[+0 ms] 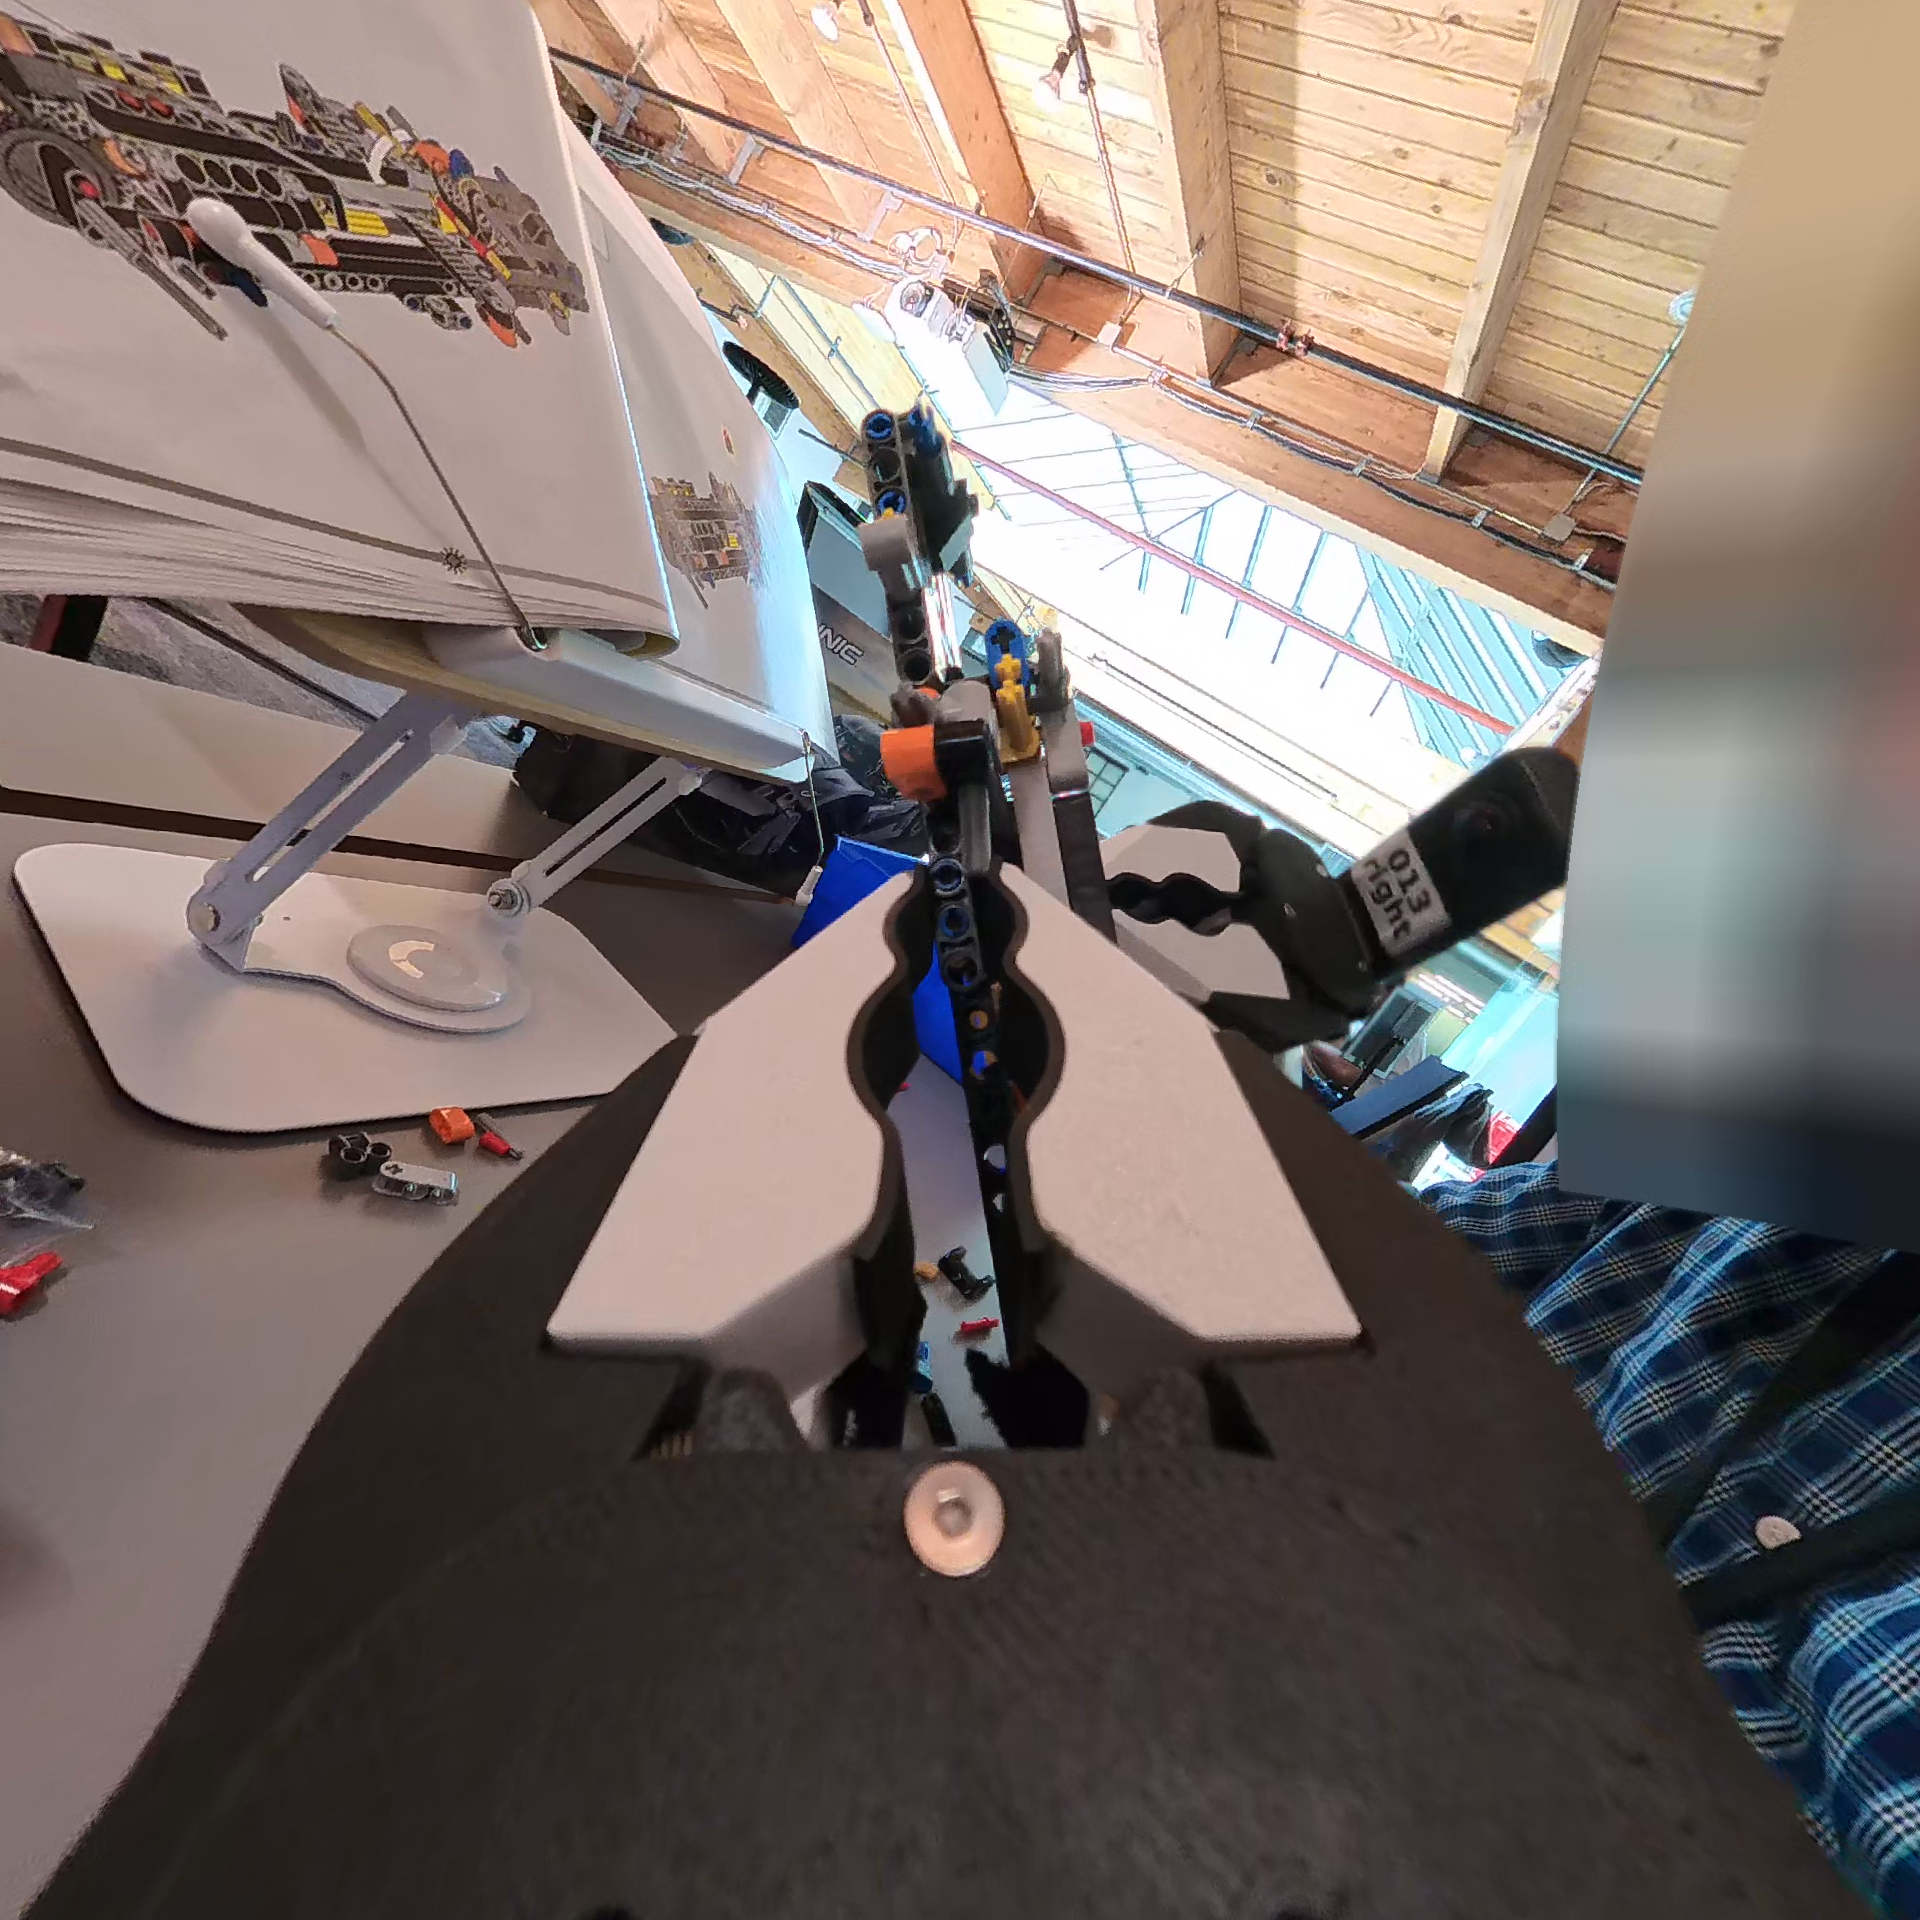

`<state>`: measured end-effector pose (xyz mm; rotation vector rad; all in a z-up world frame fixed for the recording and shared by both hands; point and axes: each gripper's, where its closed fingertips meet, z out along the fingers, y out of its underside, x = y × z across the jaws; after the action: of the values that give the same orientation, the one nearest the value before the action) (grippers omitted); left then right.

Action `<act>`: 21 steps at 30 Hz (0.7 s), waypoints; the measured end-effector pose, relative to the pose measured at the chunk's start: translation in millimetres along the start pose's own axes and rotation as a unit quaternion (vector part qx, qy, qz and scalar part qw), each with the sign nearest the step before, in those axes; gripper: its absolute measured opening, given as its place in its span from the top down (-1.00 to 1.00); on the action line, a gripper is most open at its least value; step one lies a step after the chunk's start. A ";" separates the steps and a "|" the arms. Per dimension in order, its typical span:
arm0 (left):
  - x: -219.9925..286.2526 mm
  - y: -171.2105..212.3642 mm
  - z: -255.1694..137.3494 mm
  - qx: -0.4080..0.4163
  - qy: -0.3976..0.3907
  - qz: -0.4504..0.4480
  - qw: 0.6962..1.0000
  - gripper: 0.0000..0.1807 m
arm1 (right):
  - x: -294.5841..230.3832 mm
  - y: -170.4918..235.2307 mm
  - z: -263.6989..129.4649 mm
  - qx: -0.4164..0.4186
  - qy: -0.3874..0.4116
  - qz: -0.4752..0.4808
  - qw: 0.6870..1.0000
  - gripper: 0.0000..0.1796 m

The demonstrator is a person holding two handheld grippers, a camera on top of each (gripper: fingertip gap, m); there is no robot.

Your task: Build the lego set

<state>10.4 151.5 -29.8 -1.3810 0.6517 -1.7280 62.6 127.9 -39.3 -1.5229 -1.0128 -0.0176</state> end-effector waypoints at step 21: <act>5.6 3.2 1.1 -0.029 -0.007 0.069 0.997 0.92 | -12.7 1.1 -6.9 0.075 -0.290 0.408 0.863 1.00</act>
<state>11.9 145.2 -29.0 -1.3536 0.7777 -1.6001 59.1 115.2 -45.4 -1.7396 -0.7085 1.1527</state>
